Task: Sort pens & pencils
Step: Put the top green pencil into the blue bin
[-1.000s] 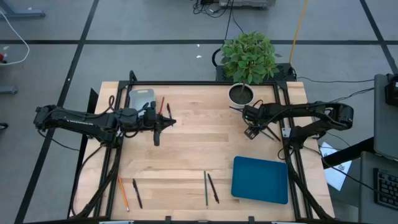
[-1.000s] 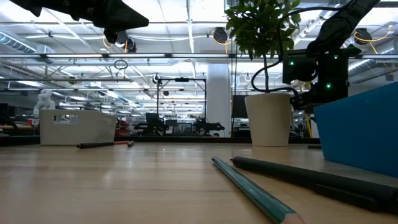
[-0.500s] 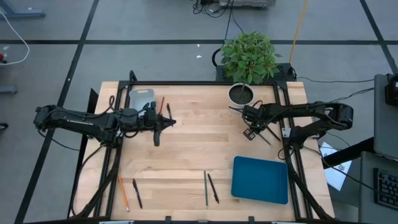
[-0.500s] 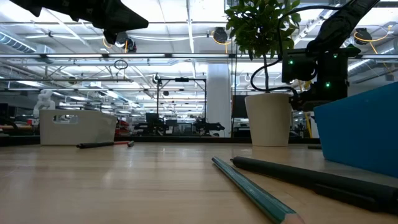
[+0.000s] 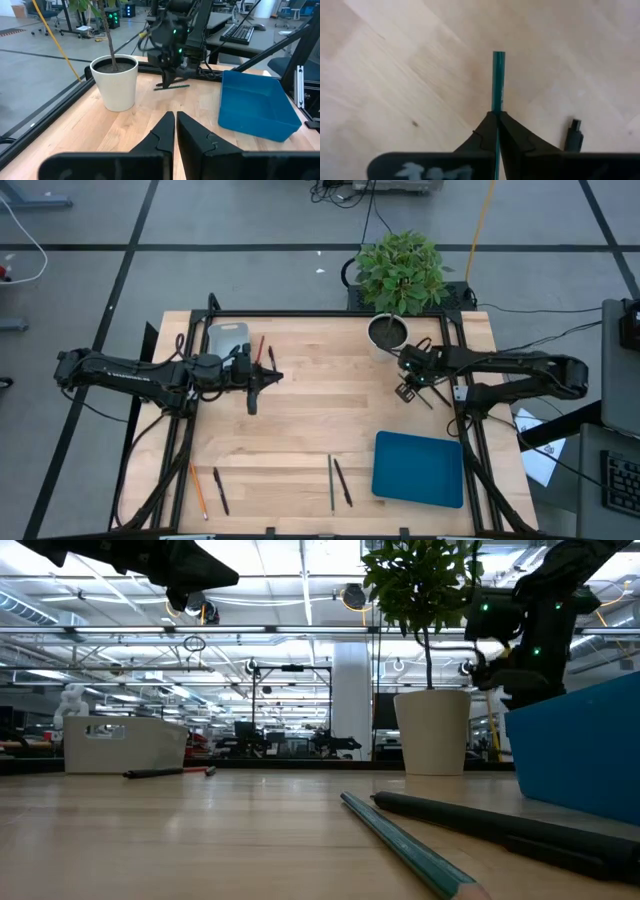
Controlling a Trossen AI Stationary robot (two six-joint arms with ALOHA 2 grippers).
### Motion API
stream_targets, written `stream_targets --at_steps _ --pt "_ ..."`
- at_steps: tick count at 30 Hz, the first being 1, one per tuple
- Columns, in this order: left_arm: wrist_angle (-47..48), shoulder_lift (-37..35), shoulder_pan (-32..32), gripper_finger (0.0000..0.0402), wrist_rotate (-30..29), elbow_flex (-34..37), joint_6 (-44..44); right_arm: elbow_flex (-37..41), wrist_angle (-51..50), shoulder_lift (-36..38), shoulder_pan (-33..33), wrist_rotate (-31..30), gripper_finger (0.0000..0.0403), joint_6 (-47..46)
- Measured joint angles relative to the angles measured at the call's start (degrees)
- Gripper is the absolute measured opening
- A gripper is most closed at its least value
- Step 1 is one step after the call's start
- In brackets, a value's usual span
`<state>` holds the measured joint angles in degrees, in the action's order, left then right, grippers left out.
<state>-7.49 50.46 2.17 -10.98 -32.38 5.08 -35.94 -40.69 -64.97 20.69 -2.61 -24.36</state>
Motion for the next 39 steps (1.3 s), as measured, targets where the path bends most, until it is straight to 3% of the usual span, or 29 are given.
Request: stream_targets --at_steps 5,11,25,33,39 --pt "-0.01 0.0 0.0 0.0026 -0.02 0.0 0.09 -0.03 5.46 5.77 -3.85 0.48 0.0001 1.09" --pt "-0.02 0.0 0.0 0.0026 -0.07 0.0 0.09 -0.11 22.86 7.4 -10.29 1.38 0.0001 3.62" --pt "0.67 0.99 0.02 0.0026 -0.19 0.02 1.32 -0.2 77.99 -7.25 -17.98 1.17 0.0001 16.57" --pt "-24.0 7.07 0.2 0.0026 0.87 6.81 -1.65 -0.2 89.6 -12.97 -21.3 3.01 0.0 18.94" --pt "-24.15 6.28 0.2 0.0026 1.21 7.67 -0.86 -0.2 89.72 -12.23 -21.69 3.13 0.0 19.11"
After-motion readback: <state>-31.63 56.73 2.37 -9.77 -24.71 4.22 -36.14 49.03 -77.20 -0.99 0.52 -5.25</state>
